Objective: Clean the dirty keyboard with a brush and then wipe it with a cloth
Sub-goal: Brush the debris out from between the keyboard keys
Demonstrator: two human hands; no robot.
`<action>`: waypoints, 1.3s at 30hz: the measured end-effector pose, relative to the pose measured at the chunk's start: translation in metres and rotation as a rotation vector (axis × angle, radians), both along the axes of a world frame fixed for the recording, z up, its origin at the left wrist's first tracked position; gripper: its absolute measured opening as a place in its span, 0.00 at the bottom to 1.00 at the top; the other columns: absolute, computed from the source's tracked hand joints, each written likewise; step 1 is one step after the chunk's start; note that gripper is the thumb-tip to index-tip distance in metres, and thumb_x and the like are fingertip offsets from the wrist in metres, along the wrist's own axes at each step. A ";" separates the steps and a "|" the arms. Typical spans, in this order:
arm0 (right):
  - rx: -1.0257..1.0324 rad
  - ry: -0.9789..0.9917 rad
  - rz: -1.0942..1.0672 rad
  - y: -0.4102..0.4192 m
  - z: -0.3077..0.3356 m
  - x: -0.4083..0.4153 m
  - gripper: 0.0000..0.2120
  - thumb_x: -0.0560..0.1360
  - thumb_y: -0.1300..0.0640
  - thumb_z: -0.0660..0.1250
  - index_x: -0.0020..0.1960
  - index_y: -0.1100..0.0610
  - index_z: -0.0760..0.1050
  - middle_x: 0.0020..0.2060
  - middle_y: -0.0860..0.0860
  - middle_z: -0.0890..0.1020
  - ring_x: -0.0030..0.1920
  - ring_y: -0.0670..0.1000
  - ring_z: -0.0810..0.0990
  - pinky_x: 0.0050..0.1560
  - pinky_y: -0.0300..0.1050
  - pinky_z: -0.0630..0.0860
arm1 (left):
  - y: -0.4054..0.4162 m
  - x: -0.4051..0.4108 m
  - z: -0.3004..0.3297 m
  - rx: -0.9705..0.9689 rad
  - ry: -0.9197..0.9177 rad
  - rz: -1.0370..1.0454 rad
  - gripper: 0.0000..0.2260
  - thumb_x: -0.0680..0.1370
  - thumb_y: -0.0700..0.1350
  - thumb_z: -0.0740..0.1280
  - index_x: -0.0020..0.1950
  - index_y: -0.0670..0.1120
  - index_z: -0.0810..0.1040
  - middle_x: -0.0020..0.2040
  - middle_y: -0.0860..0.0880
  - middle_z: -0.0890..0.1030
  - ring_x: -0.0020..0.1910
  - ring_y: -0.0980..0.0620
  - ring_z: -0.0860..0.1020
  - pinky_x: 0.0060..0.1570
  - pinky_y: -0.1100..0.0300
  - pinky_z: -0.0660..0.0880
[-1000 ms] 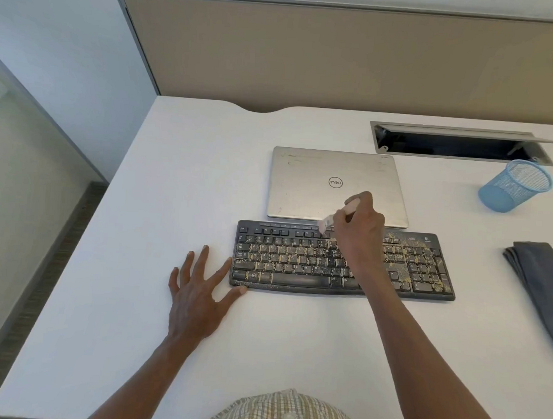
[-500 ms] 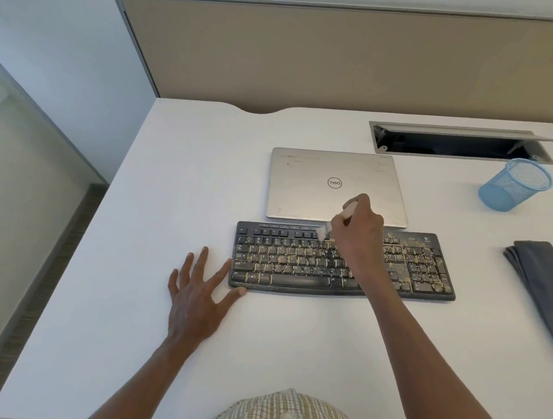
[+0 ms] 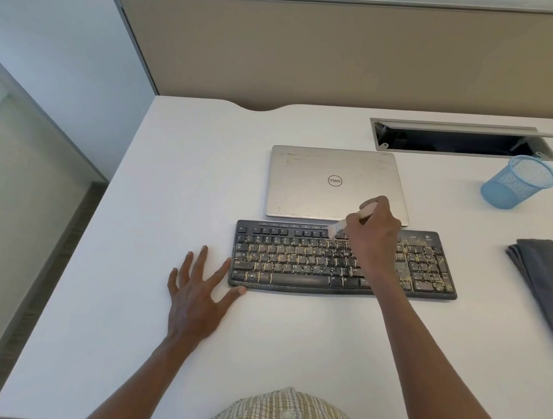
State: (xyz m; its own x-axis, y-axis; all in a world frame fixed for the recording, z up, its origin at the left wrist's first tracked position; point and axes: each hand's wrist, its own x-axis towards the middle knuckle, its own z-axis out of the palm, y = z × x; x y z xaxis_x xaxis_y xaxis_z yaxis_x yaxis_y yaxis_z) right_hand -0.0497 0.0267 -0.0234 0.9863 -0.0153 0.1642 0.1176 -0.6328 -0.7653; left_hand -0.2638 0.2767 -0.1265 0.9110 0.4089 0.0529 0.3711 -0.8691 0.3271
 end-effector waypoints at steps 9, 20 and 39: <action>-0.093 0.023 0.042 0.003 0.000 -0.001 0.07 0.76 0.62 0.64 0.52 0.60 0.69 0.36 0.54 0.78 0.34 0.54 0.78 0.31 0.50 0.77 | 0.000 0.001 0.001 -0.004 0.007 0.002 0.34 0.75 0.77 0.50 0.75 0.62 0.71 0.82 0.46 0.58 0.82 0.42 0.52 0.77 0.38 0.52; -0.119 -0.022 0.082 0.007 0.006 -0.004 0.05 0.77 0.63 0.62 0.52 0.60 0.69 0.36 0.52 0.77 0.31 0.49 0.75 0.27 0.39 0.67 | -0.001 0.000 0.001 -0.010 -0.005 0.002 0.33 0.75 0.76 0.52 0.75 0.62 0.72 0.82 0.46 0.58 0.81 0.43 0.52 0.77 0.38 0.51; -0.265 0.050 0.634 0.023 0.023 -0.007 0.07 0.78 0.69 0.60 0.51 0.60 0.71 0.31 0.42 0.74 0.25 0.40 0.72 0.25 0.30 0.66 | -0.002 0.000 0.004 0.000 0.000 0.000 0.34 0.75 0.77 0.49 0.75 0.62 0.71 0.82 0.45 0.59 0.81 0.41 0.53 0.77 0.38 0.53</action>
